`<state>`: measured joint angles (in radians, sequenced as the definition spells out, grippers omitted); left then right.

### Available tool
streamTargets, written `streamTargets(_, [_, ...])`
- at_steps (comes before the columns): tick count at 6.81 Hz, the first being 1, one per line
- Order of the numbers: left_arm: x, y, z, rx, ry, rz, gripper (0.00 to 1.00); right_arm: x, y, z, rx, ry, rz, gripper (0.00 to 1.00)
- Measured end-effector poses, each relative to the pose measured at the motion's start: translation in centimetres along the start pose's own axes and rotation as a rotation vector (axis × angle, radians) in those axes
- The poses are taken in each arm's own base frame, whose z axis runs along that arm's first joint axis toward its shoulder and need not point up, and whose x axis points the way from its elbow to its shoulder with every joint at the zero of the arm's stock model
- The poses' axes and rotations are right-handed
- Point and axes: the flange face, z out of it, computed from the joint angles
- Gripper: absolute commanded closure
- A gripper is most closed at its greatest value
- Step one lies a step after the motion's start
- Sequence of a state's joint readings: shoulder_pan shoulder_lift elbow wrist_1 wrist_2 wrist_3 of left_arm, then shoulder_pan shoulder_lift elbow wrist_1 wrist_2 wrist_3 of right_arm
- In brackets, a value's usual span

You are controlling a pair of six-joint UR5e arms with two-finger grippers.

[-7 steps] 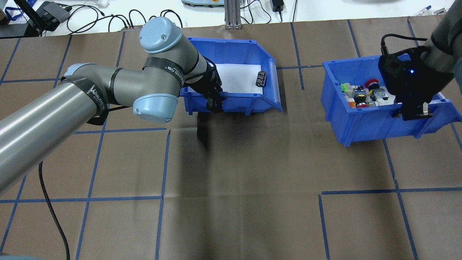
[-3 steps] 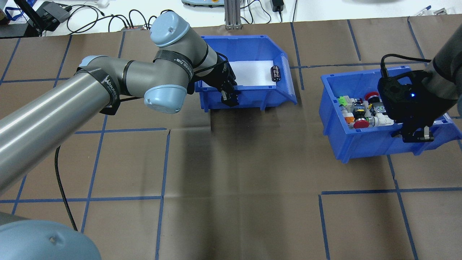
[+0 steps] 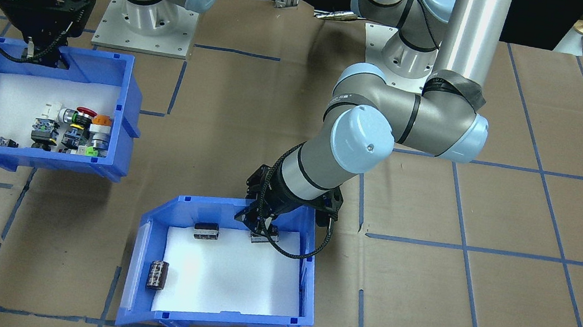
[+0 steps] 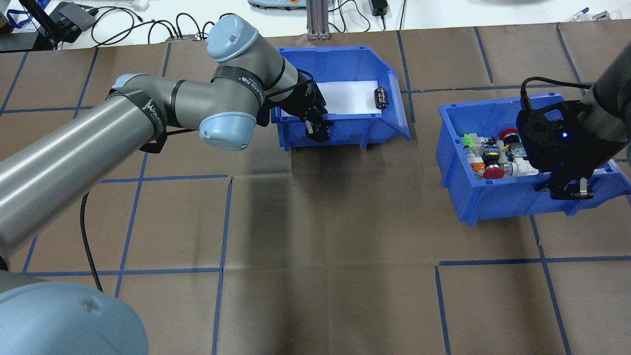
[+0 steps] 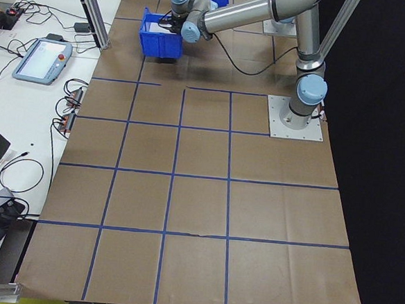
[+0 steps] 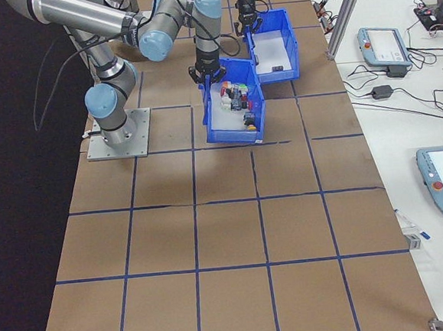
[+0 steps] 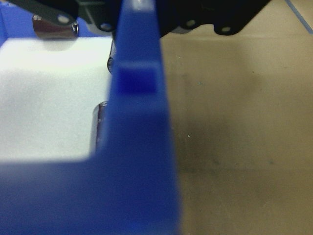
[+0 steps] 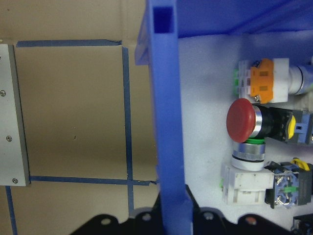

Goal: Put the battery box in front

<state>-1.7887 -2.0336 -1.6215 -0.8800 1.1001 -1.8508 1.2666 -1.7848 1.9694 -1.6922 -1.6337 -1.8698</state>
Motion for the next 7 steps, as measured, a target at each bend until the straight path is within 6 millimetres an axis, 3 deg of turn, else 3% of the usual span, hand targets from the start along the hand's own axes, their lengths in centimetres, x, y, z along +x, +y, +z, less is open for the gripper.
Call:
streamTargets(1, [-0.2, -0.3, 0.5, 0.003, -0.011, -0.007, 0.14, -0.6, -0.2, 0.2, 0.000, 0.002, 0.001, 0.94])
streamTargets(3, [-0.7, -0.5, 0.5, 0.018, -0.024, -0.015, 0.10, -2.4, -0.8, 1.1, 0.002, -0.007, 0.026, 0.94])
streamTargets(4, [-0.9, -0.2, -0.7, 0.029, -0.018, 0.008, 0.08, -3.8, -1.4, 1.9, 0.003, -0.010, 0.053, 0.94])
streamTargets(5, [-1.3, 0.0, -3.1, 0.066, -0.016, 0.070, 0.06, -5.6, -2.0, 2.9, 0.004, -0.010, 0.075, 0.94])
streamTargets(7, [-2.8, -1.2, -10.0, 0.197, -0.061, 0.282, 0.02, -7.7, -3.5, 4.1, 0.016, -0.007, 0.073, 0.93])
